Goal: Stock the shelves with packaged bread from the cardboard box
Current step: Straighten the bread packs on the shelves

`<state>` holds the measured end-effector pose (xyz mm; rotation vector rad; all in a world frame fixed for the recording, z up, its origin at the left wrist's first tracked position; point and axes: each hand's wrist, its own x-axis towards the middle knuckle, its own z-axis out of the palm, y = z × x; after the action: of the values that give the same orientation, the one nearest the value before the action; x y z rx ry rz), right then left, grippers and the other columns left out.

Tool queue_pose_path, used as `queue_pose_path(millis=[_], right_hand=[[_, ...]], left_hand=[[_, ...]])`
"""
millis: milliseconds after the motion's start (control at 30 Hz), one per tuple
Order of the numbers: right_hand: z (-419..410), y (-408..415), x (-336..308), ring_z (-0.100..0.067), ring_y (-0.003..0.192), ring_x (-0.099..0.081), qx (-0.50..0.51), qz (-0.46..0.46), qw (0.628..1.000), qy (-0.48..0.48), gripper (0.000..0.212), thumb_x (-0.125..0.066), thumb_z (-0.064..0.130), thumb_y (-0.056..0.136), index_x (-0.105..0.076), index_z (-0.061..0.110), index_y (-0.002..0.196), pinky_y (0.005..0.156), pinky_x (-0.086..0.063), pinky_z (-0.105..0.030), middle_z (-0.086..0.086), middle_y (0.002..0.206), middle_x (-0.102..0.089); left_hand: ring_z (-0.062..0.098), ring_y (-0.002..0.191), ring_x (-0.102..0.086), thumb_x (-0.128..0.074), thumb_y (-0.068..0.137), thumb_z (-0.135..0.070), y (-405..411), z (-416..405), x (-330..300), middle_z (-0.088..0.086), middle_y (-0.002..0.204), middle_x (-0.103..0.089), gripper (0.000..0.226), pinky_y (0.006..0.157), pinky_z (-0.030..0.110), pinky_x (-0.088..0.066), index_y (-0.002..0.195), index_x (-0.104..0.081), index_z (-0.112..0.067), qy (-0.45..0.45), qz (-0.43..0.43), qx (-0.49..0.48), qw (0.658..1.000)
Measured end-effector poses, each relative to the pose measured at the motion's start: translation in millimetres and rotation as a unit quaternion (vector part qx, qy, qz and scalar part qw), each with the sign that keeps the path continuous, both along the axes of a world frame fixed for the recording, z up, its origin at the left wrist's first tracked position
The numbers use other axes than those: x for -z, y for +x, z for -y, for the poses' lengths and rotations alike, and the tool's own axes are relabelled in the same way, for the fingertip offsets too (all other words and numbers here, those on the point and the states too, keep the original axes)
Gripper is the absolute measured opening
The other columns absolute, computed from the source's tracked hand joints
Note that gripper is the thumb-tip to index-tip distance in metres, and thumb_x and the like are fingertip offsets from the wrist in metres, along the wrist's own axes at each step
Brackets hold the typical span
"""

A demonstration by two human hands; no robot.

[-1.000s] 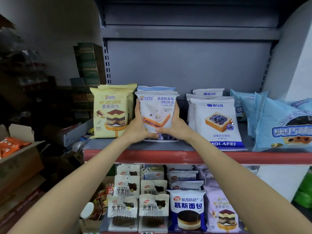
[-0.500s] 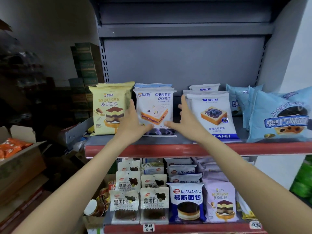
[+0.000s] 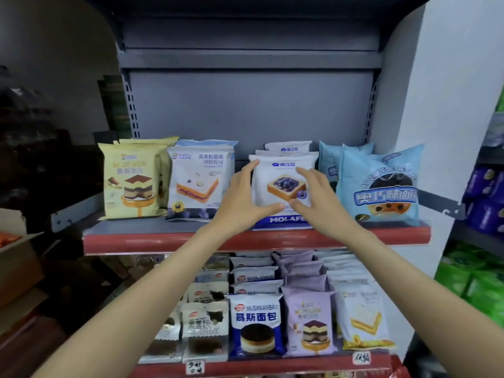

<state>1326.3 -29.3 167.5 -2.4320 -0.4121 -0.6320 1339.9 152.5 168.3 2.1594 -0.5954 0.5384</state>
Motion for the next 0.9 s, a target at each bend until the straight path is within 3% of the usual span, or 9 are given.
queue_pose_path(millis=[67,167,300,467,567,667,900], right_hand=[[8,1,-13,-0.029,0.141,-0.023,-0.030,0.035,0.996,-0.077,0.056,-0.057,0.019,0.091,-0.035,0.017,0.143,0.114,-0.020,-0.034,-0.013,0.152,-0.021],[28,2,-60,-0.025,0.128,-0.043,-0.062,0.121,0.973,-0.188,0.037,-0.054,0.017,0.089,-0.056,0.021,0.127,0.105,-0.034,-0.035,-0.005,0.140,-0.046],[70,22,-133,-0.023,0.110,-0.056,-0.047,0.120,0.941,-0.312,0.029,-0.053,0.019,0.090,-0.063,0.024,0.117,0.092,-0.042,-0.035,-0.001,0.121,-0.063],[96,78,-181,-0.018,0.108,-0.059,-0.049,0.060,0.924,-0.375,0.029,-0.060,0.022,0.089,-0.063,0.021,0.117,0.093,-0.040,-0.028,0.001,0.121,-0.065],[91,108,-183,-0.018,0.110,-0.057,-0.065,0.006,0.908,-0.414,0.038,-0.062,0.028,0.090,-0.057,0.017,0.126,0.088,-0.035,-0.020,0.000,0.127,-0.061],[77,137,-175,-0.016,0.110,-0.055,-0.087,-0.059,0.901,-0.420,0.049,-0.063,0.035,0.088,-0.050,0.019,0.133,0.088,-0.034,-0.018,0.001,0.129,-0.058],[47,206,-149,-0.026,0.123,-0.049,-0.064,-0.200,0.854,-0.476,0.060,-0.048,0.044,0.095,-0.028,0.020,0.146,0.105,-0.040,-0.042,-0.006,0.140,-0.047]], left_hand=[[0.017,0.140,-0.024,-0.078,0.069,-0.049,10,15,1,0.000,0.153,-0.021,0.101,0.112,0.039,-0.030,0.148,-0.016,-0.030,0.044,0.006,-0.044,0.998],[0.019,0.140,-0.022,-0.079,0.065,-0.051,21,29,-5,0.000,0.150,-0.023,0.099,0.112,0.042,-0.029,0.145,-0.023,-0.032,0.115,0.051,-0.094,0.988],[0.017,0.143,-0.015,-0.076,0.060,-0.060,25,41,-25,0.000,0.152,-0.023,0.102,0.116,0.034,-0.018,0.145,-0.028,-0.031,0.181,0.060,-0.107,0.976],[0.014,0.144,-0.009,-0.077,0.064,-0.060,32,39,-51,-0.006,0.156,-0.017,0.108,0.114,0.031,-0.015,0.150,-0.017,-0.031,0.305,0.034,-0.102,0.946],[0.014,0.146,0.007,-0.075,0.060,-0.067,40,35,-59,-0.008,0.159,0.005,0.126,0.119,0.042,-0.003,0.151,0.005,-0.031,0.421,-0.027,-0.110,0.900],[0.013,0.144,0.019,-0.076,0.059,-0.067,53,33,-55,-0.009,0.157,0.019,0.135,0.116,0.050,0.007,0.148,0.020,-0.032,0.476,-0.060,-0.124,0.869],[0.010,0.141,0.028,-0.075,0.060,-0.064,72,28,-45,-0.014,0.153,0.028,0.134,0.114,0.057,0.010,0.145,0.025,-0.036,0.480,-0.018,-0.111,0.870]])
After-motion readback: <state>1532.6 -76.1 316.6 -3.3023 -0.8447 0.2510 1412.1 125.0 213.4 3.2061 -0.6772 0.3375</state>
